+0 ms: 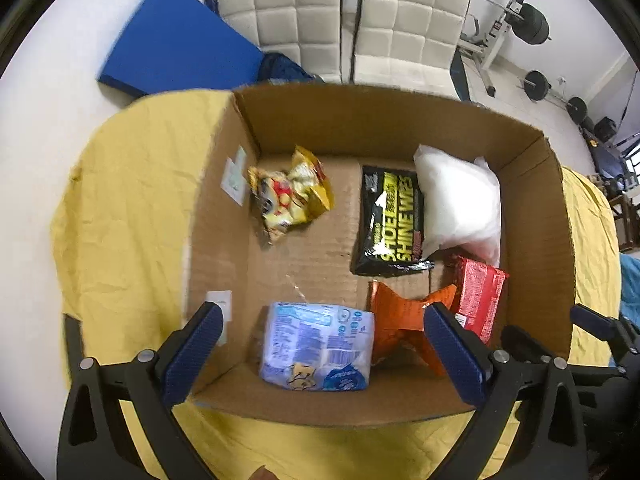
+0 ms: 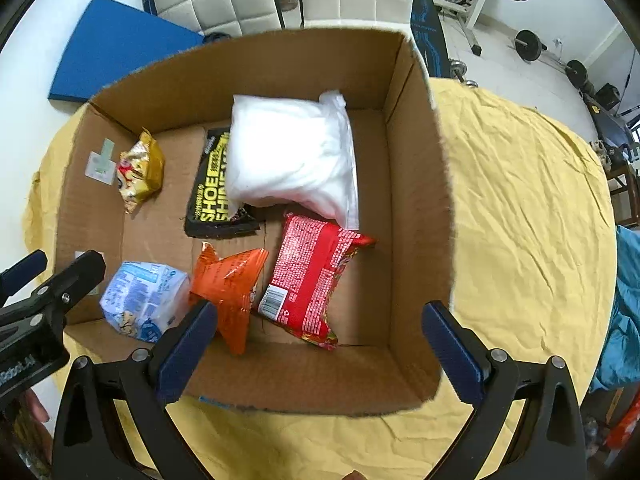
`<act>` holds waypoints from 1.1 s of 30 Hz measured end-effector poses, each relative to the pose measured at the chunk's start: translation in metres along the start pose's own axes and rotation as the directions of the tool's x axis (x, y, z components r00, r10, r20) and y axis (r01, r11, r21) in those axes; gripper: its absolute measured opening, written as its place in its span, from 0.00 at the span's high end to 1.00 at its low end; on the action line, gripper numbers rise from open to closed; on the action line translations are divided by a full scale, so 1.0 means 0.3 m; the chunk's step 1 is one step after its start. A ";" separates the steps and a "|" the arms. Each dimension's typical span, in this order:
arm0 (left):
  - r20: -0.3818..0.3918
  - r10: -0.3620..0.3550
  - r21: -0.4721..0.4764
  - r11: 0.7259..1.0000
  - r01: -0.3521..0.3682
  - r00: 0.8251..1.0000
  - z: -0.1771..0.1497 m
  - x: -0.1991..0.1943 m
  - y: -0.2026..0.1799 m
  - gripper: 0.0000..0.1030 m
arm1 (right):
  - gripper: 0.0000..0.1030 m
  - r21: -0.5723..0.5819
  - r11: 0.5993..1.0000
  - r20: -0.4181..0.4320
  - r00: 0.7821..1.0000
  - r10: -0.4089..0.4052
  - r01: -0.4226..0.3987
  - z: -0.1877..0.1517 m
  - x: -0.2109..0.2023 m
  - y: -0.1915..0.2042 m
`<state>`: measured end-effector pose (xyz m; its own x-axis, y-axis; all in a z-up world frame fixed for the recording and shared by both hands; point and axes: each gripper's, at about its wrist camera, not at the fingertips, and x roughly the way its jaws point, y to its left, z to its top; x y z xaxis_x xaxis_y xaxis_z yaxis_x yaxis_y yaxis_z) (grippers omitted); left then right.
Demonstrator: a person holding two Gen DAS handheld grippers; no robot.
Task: Organize soft objects
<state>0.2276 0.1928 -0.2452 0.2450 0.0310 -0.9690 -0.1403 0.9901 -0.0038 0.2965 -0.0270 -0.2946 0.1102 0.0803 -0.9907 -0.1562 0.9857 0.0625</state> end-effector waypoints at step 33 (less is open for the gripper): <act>0.220 -0.017 -0.017 1.000 0.021 0.975 -0.330 -0.838 -0.070 0.00 | 0.00 -0.004 0.999 0.306 0.951 0.045 -0.046 -0.478 -0.979 -0.109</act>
<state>0.0741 0.1506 -0.0259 0.4521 0.0433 -0.8909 -0.1512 0.9881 -0.0287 0.1285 -0.1040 -0.0229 0.3978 0.1660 -0.9023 -0.1648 0.9804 0.1078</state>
